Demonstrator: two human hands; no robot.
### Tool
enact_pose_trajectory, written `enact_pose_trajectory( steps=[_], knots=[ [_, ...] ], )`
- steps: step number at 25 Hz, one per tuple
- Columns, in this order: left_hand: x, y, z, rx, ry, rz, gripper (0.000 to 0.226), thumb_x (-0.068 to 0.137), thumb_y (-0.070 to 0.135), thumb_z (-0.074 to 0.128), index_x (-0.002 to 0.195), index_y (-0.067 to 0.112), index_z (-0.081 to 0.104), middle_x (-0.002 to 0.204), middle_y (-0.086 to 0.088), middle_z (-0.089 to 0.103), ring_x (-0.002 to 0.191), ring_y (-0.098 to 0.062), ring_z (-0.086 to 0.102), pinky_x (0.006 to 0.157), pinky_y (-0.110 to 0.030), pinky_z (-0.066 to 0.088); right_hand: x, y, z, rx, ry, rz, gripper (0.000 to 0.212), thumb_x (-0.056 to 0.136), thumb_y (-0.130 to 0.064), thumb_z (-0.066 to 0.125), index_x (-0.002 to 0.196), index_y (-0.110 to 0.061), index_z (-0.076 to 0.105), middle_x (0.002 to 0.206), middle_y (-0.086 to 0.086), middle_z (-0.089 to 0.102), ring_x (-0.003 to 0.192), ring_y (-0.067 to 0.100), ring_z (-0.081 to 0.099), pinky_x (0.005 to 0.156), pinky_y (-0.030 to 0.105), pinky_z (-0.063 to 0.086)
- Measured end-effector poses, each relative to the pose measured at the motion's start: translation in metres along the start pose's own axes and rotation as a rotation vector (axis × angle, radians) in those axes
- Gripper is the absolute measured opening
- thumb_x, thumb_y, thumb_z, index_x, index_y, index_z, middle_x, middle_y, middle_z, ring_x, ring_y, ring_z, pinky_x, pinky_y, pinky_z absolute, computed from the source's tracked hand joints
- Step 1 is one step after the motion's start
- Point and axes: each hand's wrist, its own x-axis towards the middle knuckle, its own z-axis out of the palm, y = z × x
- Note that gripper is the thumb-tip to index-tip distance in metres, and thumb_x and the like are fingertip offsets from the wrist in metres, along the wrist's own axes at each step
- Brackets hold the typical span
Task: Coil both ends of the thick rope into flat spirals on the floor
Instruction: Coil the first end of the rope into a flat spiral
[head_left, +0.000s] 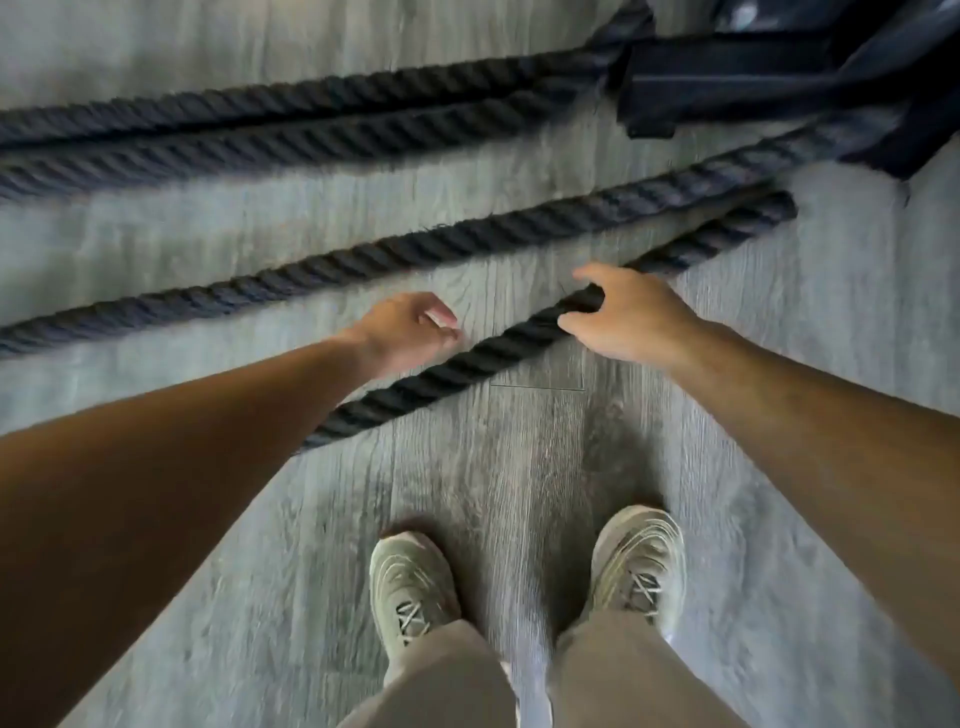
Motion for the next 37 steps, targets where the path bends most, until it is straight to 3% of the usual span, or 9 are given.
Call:
enact_pose_trajectory(
  steps=[6, 14, 18, 21, 23, 26, 30, 33, 37],
  knots=[
    [0.069, 0.003, 0.046, 0.307, -0.141, 0.107, 0.029, 0.084, 0.057, 0.071, 0.106, 0.039, 0.065, 0.102, 0.011, 0.069, 0.090, -0.013, 0.069, 0.073, -0.027, 0.048, 0.052, 0.043, 0.036, -0.004, 0.058, 0.129, 0.072, 0.091, -0.067, 0.051, 0.155, -0.043, 0.029, 0.153, 0.007, 0.046, 0.125, 0.030, 0.055, 0.088, 0.036, 0.050],
    [0.070, 0.020, 0.076, 0.750, -0.180, 0.316, 0.047, 0.077, 0.071, 0.067, 0.109, 0.038, 0.056, 0.095, 0.013, 0.066, 0.094, -0.016, 0.061, 0.086, -0.037, 0.050, 0.056, 0.062, 0.052, -0.013, 0.060, 0.286, 0.075, 0.088, -0.072, 0.049, 0.146, -0.023, 0.043, 0.146, 0.007, 0.051, 0.130, 0.032, 0.050, 0.092, 0.041, 0.048],
    [0.049, 0.001, 0.119, 0.708, -0.141, 0.436, 0.047, 0.077, 0.071, 0.065, 0.108, 0.038, 0.057, 0.093, 0.014, 0.068, 0.090, -0.015, 0.062, 0.083, -0.035, 0.051, 0.038, 0.079, 0.080, 0.131, 0.209, 0.356, 0.031, 0.089, -0.041, 0.065, 0.109, -0.020, 0.052, 0.124, 0.017, 0.058, 0.113, 0.037, 0.054, 0.077, 0.036, 0.050],
    [0.038, -0.003, 0.141, 0.358, -0.178, 0.412, 0.030, 0.086, 0.064, 0.064, 0.099, 0.037, 0.062, 0.087, 0.015, 0.069, 0.079, -0.009, 0.068, 0.074, -0.028, 0.051, 0.015, 0.093, 0.095, 0.027, 0.268, 0.213, 0.024, 0.082, -0.031, 0.075, 0.093, -0.020, 0.056, 0.106, 0.012, 0.052, 0.103, 0.033, 0.053, 0.074, 0.034, 0.048],
    [0.040, -0.003, 0.141, 0.324, 0.009, 0.461, 0.027, 0.090, 0.048, 0.066, 0.113, 0.035, 0.059, 0.100, 0.009, 0.069, 0.091, -0.013, 0.068, 0.080, -0.031, 0.055, -0.002, 0.099, 0.112, -0.045, 0.229, 0.037, 0.025, 0.079, -0.029, 0.078, 0.087, -0.023, 0.056, 0.100, 0.005, 0.044, 0.101, 0.029, 0.048, 0.072, 0.032, 0.042],
    [0.061, 0.002, 0.114, 0.686, 0.411, 0.649, 0.076, 0.084, 0.046, 0.070, 0.149, 0.034, 0.031, 0.145, -0.010, 0.048, 0.130, -0.032, 0.047, 0.103, -0.048, 0.046, -0.016, 0.105, 0.126, -0.195, 0.066, -0.178, 0.025, 0.076, -0.027, 0.076, 0.079, -0.027, 0.051, 0.090, -0.008, 0.033, 0.097, 0.022, 0.041, 0.075, 0.034, 0.037],
    [0.078, 0.033, 0.088, 1.279, 0.296, 0.813, 0.101, 0.075, 0.077, 0.056, 0.158, 0.038, 0.014, 0.168, -0.005, 0.019, 0.153, -0.030, 0.015, 0.119, -0.056, 0.018, -0.031, 0.106, 0.141, -0.403, -0.027, -0.376, 0.018, 0.076, -0.027, 0.069, 0.078, -0.026, 0.051, 0.092, -0.008, 0.032, 0.095, 0.020, 0.037, 0.080, 0.036, 0.027],
    [0.078, 0.037, 0.092, 1.285, 0.164, 0.746, 0.072, 0.083, 0.076, 0.050, 0.140, 0.033, 0.050, 0.138, -0.001, 0.057, 0.132, -0.024, 0.047, 0.101, -0.043, 0.043, -0.043, 0.110, 0.143, -0.328, 0.053, -0.329, 0.017, 0.079, -0.026, 0.067, 0.082, -0.029, 0.050, 0.093, -0.006, 0.031, 0.096, 0.020, 0.036, 0.083, 0.038, 0.033],
    [0.071, 0.026, 0.115, 1.029, 0.297, 0.606, 0.053, 0.088, 0.070, 0.054, 0.123, 0.030, 0.058, 0.111, -0.001, 0.062, 0.095, -0.022, 0.062, 0.066, -0.036, 0.047, -0.052, 0.125, 0.156, -0.097, 0.307, -0.194, 0.044, 0.085, -0.025, 0.066, 0.122, -0.039, 0.047, 0.114, -0.002, 0.042, 0.107, 0.019, 0.041, 0.087, 0.036, 0.044]
  ],
)
